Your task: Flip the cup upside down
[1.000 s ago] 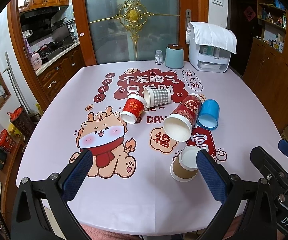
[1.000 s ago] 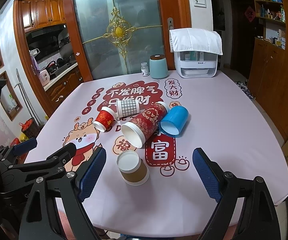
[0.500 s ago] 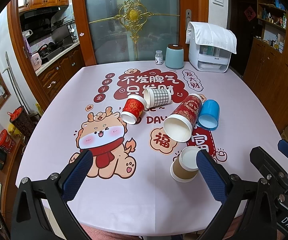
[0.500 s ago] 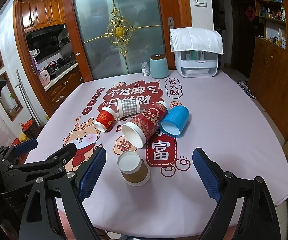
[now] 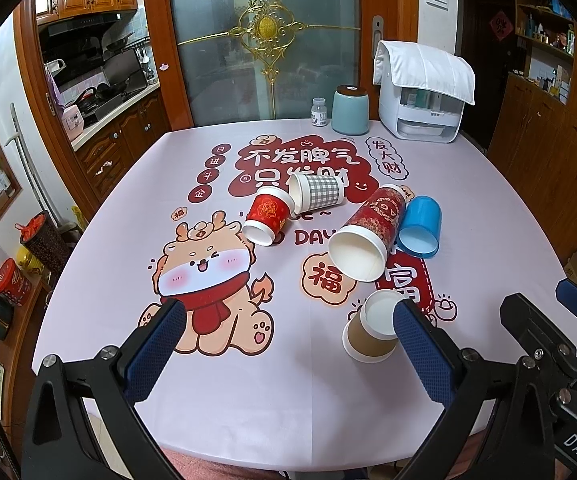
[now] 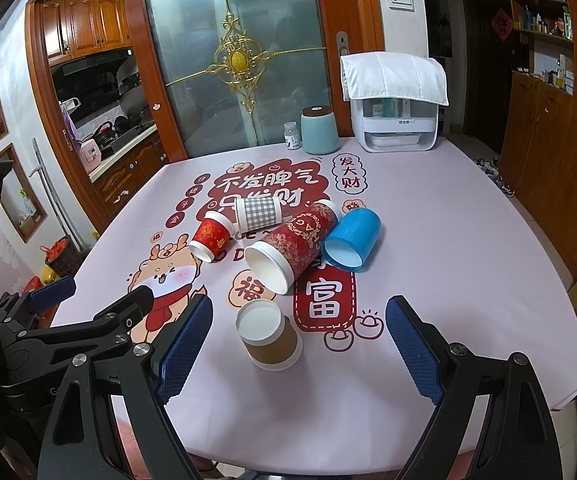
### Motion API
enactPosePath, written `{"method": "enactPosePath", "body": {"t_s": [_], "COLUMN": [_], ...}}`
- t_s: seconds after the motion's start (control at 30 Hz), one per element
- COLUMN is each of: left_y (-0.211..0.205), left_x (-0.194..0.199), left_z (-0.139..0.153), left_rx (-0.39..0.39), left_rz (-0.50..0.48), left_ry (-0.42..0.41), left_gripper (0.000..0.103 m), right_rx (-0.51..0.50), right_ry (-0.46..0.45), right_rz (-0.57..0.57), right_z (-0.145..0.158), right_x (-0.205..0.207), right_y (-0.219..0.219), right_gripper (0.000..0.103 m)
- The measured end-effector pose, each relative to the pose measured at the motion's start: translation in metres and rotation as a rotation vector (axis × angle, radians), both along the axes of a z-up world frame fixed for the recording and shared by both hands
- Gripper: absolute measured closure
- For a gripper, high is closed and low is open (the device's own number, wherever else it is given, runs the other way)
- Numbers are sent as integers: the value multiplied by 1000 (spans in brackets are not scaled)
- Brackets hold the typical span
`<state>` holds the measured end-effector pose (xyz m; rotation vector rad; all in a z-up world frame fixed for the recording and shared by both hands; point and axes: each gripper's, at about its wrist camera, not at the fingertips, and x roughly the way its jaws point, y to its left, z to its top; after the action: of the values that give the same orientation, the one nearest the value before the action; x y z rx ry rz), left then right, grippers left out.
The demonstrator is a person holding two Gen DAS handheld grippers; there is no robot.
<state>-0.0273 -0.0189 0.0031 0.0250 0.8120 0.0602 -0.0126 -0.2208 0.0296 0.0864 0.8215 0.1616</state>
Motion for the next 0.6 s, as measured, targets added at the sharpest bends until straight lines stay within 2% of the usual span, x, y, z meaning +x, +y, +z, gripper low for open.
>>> {"method": "enactPosePath", "body": {"t_s": [0.6], "left_y": [0], "left_x": [1], "left_z": [-1], "left_rx": [0], "left_rz": [2], "left_ry": [3], "left_gripper": [1], "right_rx": [6], "right_ry": [11], "right_rz": [2], "right_z": [-10], "right_x": [-3], "right_y": [7], "right_gripper": [13]}}
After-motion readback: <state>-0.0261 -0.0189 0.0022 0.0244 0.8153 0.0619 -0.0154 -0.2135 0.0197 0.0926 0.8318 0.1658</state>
